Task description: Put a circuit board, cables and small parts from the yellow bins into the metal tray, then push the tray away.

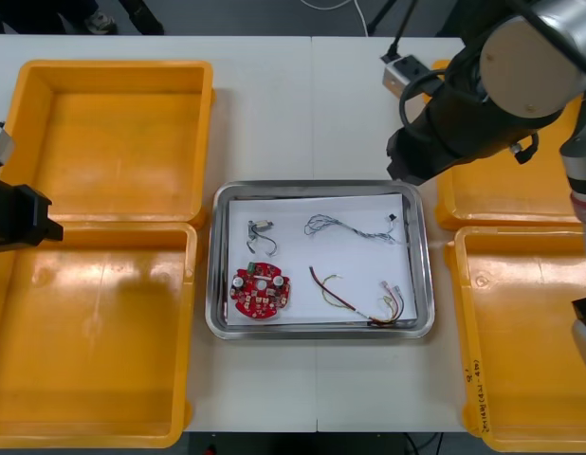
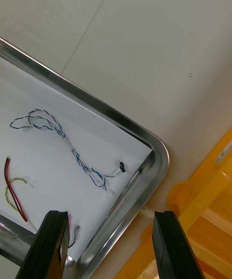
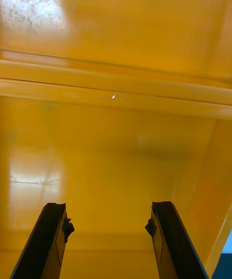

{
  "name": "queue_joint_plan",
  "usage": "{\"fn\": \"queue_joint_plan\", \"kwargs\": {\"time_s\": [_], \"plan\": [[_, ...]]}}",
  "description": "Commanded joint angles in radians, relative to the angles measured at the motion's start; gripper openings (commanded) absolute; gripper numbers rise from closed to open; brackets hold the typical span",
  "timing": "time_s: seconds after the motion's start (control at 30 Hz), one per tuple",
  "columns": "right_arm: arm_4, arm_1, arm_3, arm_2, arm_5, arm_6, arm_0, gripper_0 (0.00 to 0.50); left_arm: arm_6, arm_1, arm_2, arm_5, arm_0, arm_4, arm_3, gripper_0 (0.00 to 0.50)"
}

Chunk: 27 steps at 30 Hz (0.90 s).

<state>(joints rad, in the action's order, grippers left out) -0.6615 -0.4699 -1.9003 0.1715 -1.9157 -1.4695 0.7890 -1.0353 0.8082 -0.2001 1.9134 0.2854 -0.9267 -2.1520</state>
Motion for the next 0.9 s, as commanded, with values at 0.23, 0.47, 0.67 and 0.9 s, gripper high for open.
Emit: {"fn": "queue_joint_plan", "kwargs": {"time_s": [0.23,0.47,0.67,0.9], "plan": [[-0.148,-0.197,-0.126,-0.161,-0.004,0.241,-0.085,0.5,0.046,0.049,-0.033,0.006,-0.034,-0.018,-0.06,0.5],[-0.236,-0.306,-0.163,-0.299,-0.004,0.273,-0.205,0.5,0.035,0.058,-0.033,0.006,-0.04,-0.018,-0.06,0.5],[-0.233,-0.34,-0.171,-0.422,-0.004,0.265,-0.31,0.5,0.034,0.058,-0.035,0.006,-0.042,-0.02,-0.062,0.5],[-0.214,-0.343,-0.181,-0.463,-0.004,0.276,-0.353,0.5,0.034,0.058,-0.035,0.006,-0.042,-0.02,-0.062,0.5]]}}
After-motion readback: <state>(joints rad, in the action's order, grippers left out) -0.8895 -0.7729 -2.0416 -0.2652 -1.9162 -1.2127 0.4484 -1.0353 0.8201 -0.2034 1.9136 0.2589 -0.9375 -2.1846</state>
